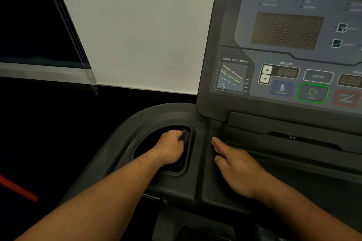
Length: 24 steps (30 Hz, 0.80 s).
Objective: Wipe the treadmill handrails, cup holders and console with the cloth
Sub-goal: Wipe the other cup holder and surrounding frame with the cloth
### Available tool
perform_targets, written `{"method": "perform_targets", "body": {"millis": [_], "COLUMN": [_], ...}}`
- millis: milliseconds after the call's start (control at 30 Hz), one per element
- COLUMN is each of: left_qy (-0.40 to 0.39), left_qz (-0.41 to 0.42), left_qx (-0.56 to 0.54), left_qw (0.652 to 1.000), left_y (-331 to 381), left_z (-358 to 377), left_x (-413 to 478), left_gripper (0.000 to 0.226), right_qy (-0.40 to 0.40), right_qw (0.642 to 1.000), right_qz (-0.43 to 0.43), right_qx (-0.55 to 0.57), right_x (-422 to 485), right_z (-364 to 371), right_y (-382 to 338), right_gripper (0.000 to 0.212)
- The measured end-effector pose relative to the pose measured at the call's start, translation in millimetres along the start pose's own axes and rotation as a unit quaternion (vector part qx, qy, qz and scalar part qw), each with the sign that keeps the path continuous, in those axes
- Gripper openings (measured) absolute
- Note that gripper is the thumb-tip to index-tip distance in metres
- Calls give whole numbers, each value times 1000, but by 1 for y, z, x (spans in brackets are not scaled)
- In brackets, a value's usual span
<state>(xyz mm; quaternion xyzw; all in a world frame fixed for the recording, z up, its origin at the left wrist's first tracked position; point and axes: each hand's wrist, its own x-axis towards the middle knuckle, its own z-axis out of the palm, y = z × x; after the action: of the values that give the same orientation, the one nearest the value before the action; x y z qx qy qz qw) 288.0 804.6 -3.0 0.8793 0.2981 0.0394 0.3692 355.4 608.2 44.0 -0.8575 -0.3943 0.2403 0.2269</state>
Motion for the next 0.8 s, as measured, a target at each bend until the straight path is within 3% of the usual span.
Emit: {"method": "perform_targets", "body": {"millis": [67,267,533,600,700,800], "left_qy": [-78,-191,-328,-346,-361,-233], "left_qz": [17,24,-20,-24,-30,13], "left_qx": [89,262,300,298,385,466], "left_qw": [993,946,895,890,849,854], "left_y": [-7,8,24,28,21,1], "left_z": [-5,-20,-34,-37,-35,-30], "left_x": [1,0,-25,-20,-11,-6], "left_gripper": [20,36,36,36,35,27], "right_qy": [-5,-19,-36,-43,-49,-54], "right_qw": [1000,997,986,987,989,989], "right_qz": [1,6,-21,-28,-35,-36], "right_qx": [-9,-69,-160,-152,-138,-136], "right_x": [1,1,-7,-9,-8,-7], "right_z": [0,6,14,14,11,8], "right_y": [-2,-13,-29,-26,-22,-19], "right_gripper": [58,58,55,56,56,57]}}
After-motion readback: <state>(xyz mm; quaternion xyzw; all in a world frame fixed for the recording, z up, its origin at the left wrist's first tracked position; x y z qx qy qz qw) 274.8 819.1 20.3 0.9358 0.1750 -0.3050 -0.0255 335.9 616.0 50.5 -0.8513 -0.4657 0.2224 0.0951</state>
